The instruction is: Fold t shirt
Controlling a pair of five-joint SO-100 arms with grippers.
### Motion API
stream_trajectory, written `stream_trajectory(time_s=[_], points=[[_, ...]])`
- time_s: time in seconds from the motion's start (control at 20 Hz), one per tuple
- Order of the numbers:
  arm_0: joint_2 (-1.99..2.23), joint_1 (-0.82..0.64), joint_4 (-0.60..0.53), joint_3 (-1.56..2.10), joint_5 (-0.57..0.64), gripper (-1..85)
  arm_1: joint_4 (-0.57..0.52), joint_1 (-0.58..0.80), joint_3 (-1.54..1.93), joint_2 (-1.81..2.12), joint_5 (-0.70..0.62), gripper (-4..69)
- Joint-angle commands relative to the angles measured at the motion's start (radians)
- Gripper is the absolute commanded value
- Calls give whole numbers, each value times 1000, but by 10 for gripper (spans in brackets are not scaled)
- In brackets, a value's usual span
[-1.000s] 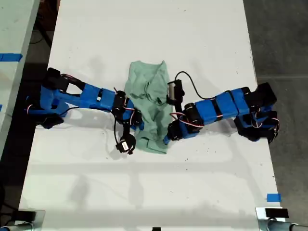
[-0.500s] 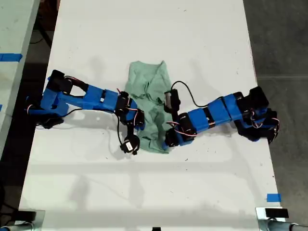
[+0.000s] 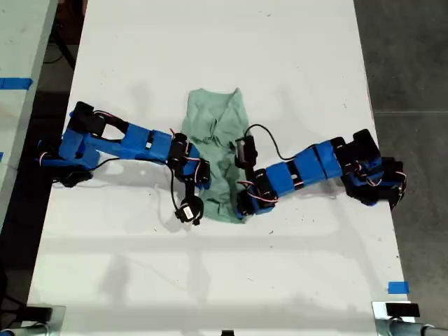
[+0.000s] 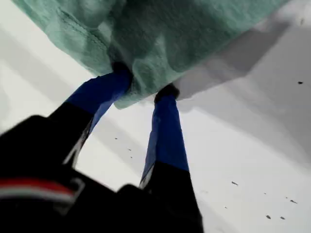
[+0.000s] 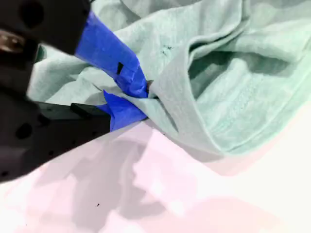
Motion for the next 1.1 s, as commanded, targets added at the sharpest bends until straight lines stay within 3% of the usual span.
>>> stream_trajectory(time_s=[0.0, 0.1, 0.15, 0.3, 0.55, 0.7, 1.05], points=[[3, 17, 3, -52, -12, -1, -34, 20, -31, -6, 17, 138], [2, 23, 3, -52, -18, -1, -35, 20, -14, -6, 37, 25], [2, 25, 3, -52, -21, -1, -34, 20, -9, -6, 44, 12], [6, 31, 12, -77, -34, -1, -2, 14, -12, 26, 64, 12], [124, 37, 74, -161, -114, -1, 273, 20, -247, 121, 14, 12], [239, -9, 123, -166, -140, -1, 276, 86, -236, 245, -72, 11], [413, -202, 153, -49, -112, -1, 106, 373, -195, 341, -341, 11]])
